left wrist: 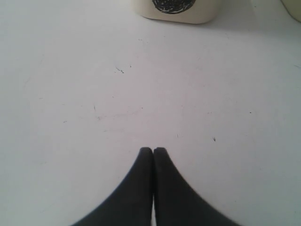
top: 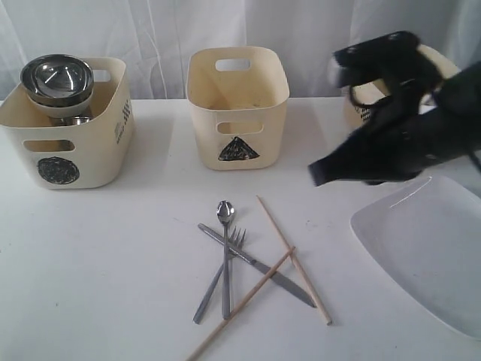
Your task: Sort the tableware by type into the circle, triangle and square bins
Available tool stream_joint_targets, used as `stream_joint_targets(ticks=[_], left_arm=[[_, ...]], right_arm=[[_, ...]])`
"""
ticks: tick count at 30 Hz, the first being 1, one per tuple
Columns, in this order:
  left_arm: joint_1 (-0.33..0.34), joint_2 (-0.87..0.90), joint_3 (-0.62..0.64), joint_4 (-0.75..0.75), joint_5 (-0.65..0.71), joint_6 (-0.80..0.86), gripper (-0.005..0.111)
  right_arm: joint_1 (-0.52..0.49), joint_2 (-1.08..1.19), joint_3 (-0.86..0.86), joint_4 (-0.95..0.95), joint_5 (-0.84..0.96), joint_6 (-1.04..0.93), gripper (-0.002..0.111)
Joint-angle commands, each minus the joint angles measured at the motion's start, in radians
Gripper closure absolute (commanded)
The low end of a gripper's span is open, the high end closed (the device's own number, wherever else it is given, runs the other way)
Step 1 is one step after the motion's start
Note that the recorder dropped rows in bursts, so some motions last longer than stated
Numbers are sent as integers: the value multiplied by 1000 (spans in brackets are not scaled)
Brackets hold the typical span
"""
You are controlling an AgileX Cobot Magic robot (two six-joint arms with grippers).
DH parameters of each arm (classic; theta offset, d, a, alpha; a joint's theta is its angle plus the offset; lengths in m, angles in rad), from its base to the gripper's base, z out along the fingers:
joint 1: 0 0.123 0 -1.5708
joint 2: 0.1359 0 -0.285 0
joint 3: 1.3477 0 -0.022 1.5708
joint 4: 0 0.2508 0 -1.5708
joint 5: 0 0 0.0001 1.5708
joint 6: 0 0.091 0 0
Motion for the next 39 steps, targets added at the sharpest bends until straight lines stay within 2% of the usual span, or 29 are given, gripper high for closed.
stream_joint_targets(ticks=[1, 3, 7, 14, 17, 21, 23, 28, 33, 39], left_arm=[[0, -3, 9, -2, 13, -7, 107], [0, -3, 9, -2, 13, -7, 107], [0, -3, 9, -2, 13, -7, 107], [0, -3, 9, -2, 13, -7, 107], [0, -3, 9, -2, 13, -7, 107], [0, -3, 9, -2, 13, -7, 107], [0, -3, 9, -2, 13, -7, 107], [0, -3, 9, -2, 13, -7, 107], [0, -3, 9, -2, 13, -7, 107], [0, -3, 9, -2, 13, -7, 107]], right_arm=[[182, 162, -89, 135, 34, 27, 108], [225, 255, -148, 131, 69, 75, 108], [248, 430, -263, 152, 170, 95, 108], [248, 519, -284, 221, 147, 44, 105], [248, 534, -284, 252, 149, -16, 92], [248, 566, -286, 265, 147, -19, 64], [248, 595, -303, 265, 145, -19, 54], [248, 679, -362, 239, 63, 74, 54], [245, 746, -431, 177, 70, 186, 54], [245, 792, -458, 163, 83, 193, 54]])
